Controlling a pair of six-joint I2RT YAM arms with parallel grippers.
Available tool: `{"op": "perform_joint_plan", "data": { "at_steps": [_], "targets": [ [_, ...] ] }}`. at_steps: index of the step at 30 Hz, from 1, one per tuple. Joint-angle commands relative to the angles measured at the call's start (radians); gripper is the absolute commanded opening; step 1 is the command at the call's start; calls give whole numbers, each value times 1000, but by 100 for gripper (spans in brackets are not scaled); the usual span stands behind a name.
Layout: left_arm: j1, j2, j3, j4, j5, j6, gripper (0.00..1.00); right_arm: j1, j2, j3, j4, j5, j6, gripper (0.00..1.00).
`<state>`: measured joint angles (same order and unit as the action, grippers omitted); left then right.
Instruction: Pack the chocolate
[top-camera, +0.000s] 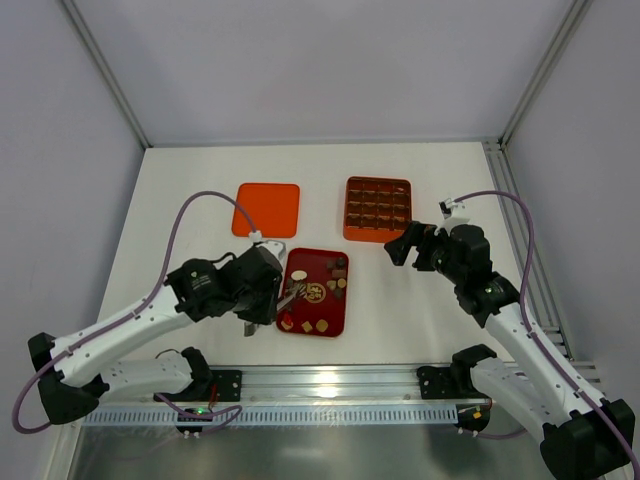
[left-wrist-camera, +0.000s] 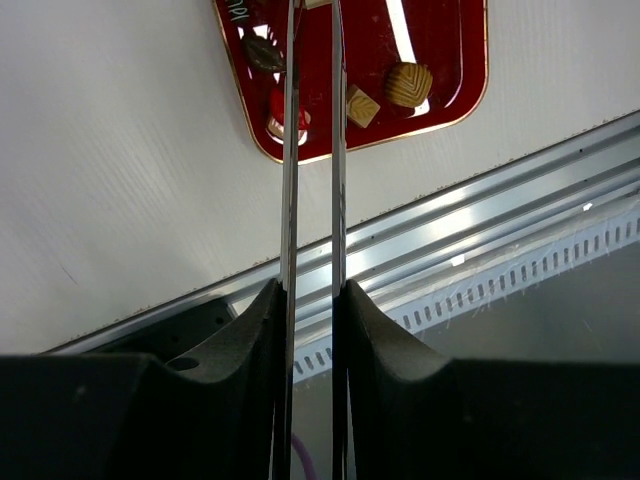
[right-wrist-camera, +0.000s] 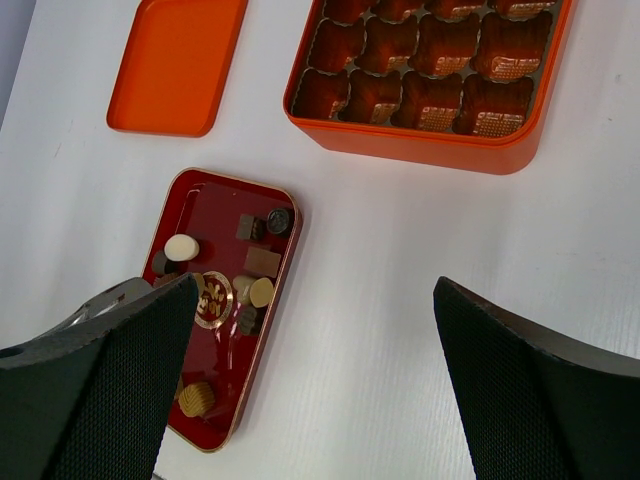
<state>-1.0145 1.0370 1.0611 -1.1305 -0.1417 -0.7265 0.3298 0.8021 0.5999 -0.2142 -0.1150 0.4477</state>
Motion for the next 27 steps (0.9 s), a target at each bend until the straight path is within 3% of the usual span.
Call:
{"op": "perform_joint_plan", "data": {
  "at_steps": [1, 10, 15, 27],
  "targets": [
    [-6, -5, 72, -8, -7, 6, 15, -2, -23, 3, 16, 15, -12, 100],
    [-6, 103, 272, 18, -100, 64, 15, -2, -35, 18, -8, 14, -15, 100],
    [22, 305, 453, 60, -157, 168, 15, -1, -49, 31, -42, 14, -17, 100],
    [185, 813, 968, 181, -122, 349, 15, -2, -124, 70, -131, 15, -4, 100]
  ]
}}
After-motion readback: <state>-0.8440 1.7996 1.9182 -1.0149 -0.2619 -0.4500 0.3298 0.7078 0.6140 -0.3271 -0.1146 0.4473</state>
